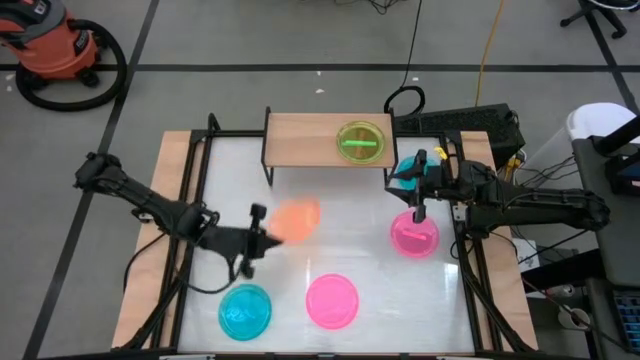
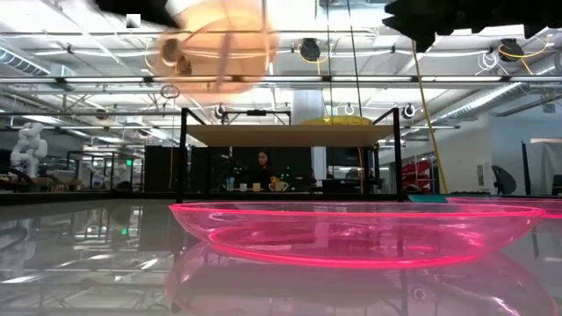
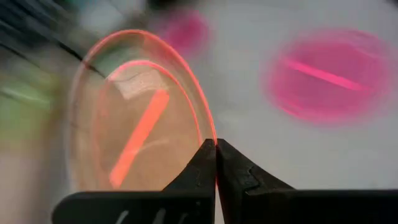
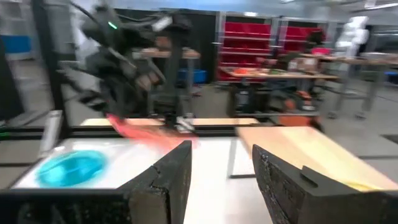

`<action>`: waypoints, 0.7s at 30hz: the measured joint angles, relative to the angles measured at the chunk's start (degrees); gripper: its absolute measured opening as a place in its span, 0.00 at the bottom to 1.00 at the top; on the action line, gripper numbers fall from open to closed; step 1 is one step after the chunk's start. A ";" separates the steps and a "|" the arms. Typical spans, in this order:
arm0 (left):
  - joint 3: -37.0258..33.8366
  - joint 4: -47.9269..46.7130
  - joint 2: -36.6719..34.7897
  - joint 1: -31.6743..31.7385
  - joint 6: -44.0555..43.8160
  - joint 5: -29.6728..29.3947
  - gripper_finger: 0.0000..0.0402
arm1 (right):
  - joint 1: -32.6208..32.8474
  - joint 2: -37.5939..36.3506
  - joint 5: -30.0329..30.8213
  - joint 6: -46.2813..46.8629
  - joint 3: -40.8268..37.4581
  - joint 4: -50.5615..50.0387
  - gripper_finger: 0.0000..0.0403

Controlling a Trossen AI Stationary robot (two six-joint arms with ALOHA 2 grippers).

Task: Place and stack plates onto a shelf
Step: Stack the orange plate on top of the green plate on the shelf

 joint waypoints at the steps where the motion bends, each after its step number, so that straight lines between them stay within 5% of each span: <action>1: 0.62 3.77 0.18 0.74 5.17 -3.11 0.00 | 0.00 0.00 1.62 -0.10 0.00 0.00 0.37; 7: 7.87 7.01 4.54 14.04 23.10 -2.65 0.00 | 0.14 0.31 4.07 -0.54 0.00 0.02 0.37; 12: 17.25 6.41 14.27 27.21 30.18 12.09 0.00 | 0.78 0.31 1.53 -0.71 0.00 2.51 0.37; 21: 38.88 -0.26 36.03 36.66 38.08 17.64 0.01 | 2.46 -0.33 -2.20 -0.66 0.02 7.22 0.37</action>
